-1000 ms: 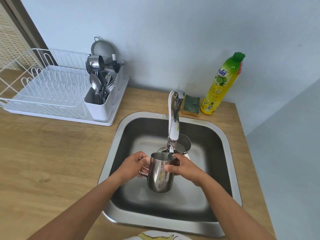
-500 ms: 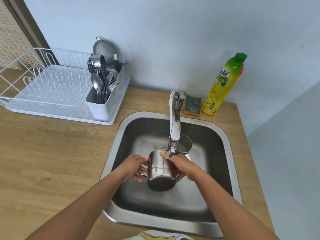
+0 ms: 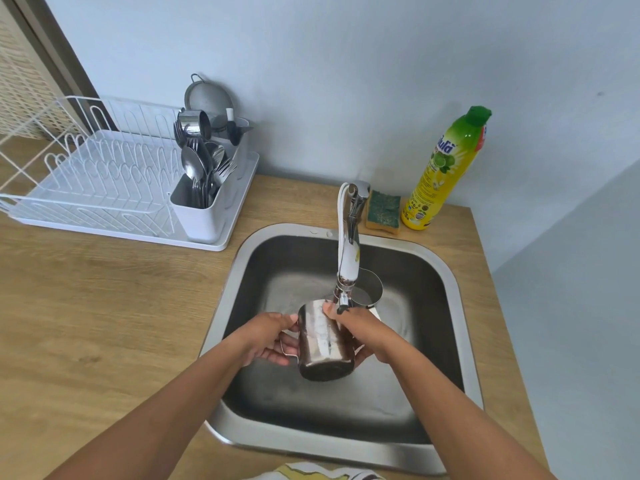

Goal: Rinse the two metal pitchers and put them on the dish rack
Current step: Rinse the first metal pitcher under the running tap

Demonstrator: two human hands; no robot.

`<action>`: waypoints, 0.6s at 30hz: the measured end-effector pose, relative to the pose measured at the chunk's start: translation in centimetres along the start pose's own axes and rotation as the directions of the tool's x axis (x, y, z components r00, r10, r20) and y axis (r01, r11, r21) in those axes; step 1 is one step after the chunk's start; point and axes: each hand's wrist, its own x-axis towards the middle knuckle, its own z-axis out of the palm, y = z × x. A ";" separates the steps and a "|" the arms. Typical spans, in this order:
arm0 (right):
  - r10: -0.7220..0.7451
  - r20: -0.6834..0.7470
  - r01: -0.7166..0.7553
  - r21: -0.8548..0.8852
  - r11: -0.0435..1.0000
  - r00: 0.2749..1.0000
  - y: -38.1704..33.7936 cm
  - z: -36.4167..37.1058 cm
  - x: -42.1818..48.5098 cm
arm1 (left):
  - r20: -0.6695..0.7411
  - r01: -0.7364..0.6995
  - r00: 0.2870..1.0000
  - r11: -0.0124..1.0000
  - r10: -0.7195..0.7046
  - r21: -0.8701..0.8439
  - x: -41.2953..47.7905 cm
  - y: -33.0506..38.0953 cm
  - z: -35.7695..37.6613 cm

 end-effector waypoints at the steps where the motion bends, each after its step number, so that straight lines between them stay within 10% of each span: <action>1: -0.024 0.002 0.024 -0.020 1.000 1.000 0.2 0.1 -0.1 | 0.014 -0.005 1.000 1.000 0.005 -0.011 0.0 -0.1 0.0; 18: -0.451 -0.305 0.326 -0.381 0.865 0.839 1.5 -1.1 -4.5 | 0.162 -0.144 0.975 0.987 0.154 -0.070 -0.4 0.7 1.8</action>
